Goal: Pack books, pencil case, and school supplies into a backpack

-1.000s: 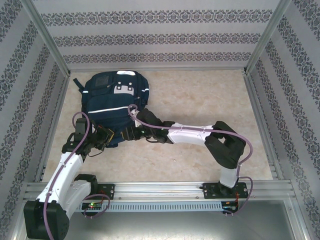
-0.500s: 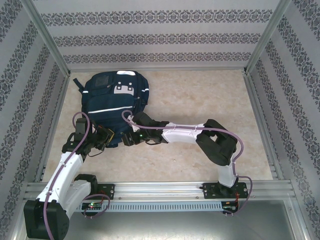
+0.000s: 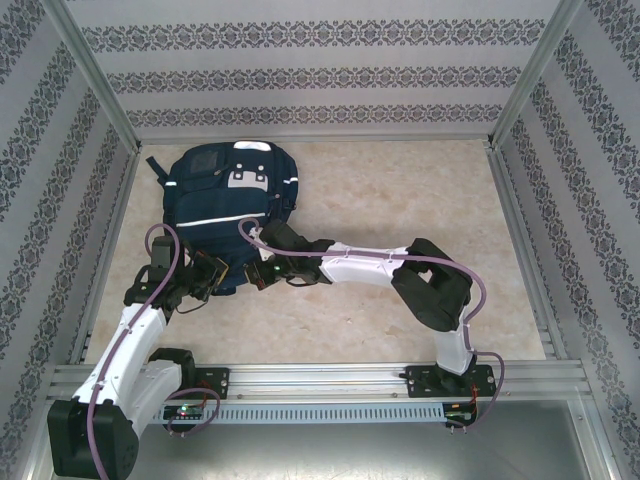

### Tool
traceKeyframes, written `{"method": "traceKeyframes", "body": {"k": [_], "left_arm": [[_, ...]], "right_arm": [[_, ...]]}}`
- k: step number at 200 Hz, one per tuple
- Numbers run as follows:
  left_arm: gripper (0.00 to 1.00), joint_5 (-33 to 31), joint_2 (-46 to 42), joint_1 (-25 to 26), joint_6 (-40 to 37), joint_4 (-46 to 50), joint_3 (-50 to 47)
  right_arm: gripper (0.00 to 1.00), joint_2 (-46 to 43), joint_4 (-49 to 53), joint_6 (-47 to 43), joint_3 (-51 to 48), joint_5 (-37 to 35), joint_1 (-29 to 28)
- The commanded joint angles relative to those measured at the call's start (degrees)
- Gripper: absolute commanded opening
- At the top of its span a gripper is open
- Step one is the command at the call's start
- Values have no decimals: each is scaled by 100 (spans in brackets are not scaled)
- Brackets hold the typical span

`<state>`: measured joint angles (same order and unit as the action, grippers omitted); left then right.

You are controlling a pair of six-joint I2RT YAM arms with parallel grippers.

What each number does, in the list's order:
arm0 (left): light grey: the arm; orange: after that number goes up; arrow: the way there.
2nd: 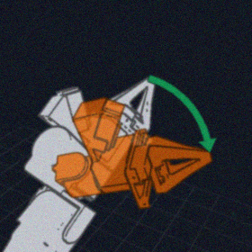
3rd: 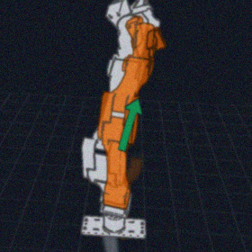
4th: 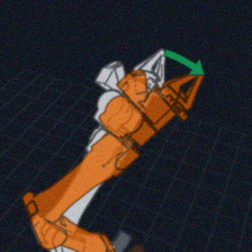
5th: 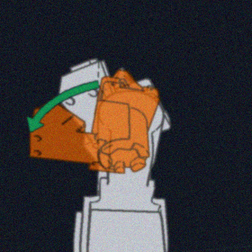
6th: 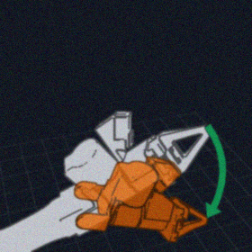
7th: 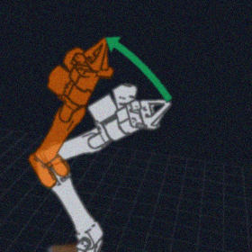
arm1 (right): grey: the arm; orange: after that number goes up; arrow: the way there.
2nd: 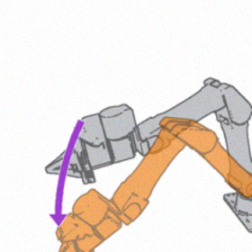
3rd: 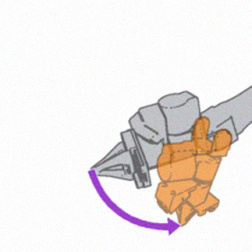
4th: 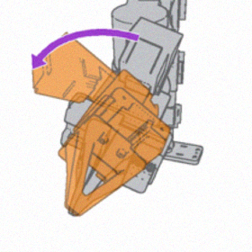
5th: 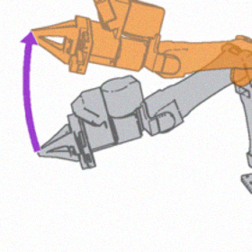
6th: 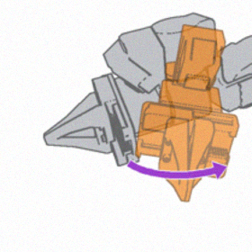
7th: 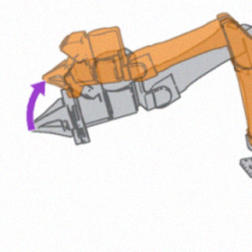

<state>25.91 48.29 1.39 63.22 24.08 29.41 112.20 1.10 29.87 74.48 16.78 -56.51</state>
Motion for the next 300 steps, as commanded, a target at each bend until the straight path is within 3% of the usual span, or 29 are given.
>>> {"method": "traceKeyframes", "body": {"k": [1, 93, 147, 189, 230, 255, 284, 292, 300], "left_arm": [[0, 292, -73, 20, -109, 119, 236], [0, 267, -175, 19, -229, 502, 460], [0, 50, -360, 19, -560, 1274, 922], [0, 177, -364, 19, -600, 1267, 1010], [0, 439, -239, 43, -610, 939, 1042], [0, 693, 54, 313, -427, 349, 1029], [0, 434, 407, 853, -216, -85, 1202], [0, 297, 545, 1101, -132, -252, 1244], [0, 121, 728, 1382, -60, -361, 1318]], "right_arm": [[0, -271, 84, -18, -206, -391, -22], [0, -455, 331, 369, -698, -1156, 694], [0, -357, 511, 405, -786, -1448, 1631], [0, 108, 944, 345, -257, -1432, 2454], [0, 492, 1459, 258, 426, -1399, 2917], [0, 596, 1659, 90, 733, -1407, 3080], [0, 658, 1931, 43, 1026, -1439, 3374], [8, 633, 1946, 51, 1059, -1381, 3466], [9, 583, 1921, 19, 1066, -1274, 3551]]}}
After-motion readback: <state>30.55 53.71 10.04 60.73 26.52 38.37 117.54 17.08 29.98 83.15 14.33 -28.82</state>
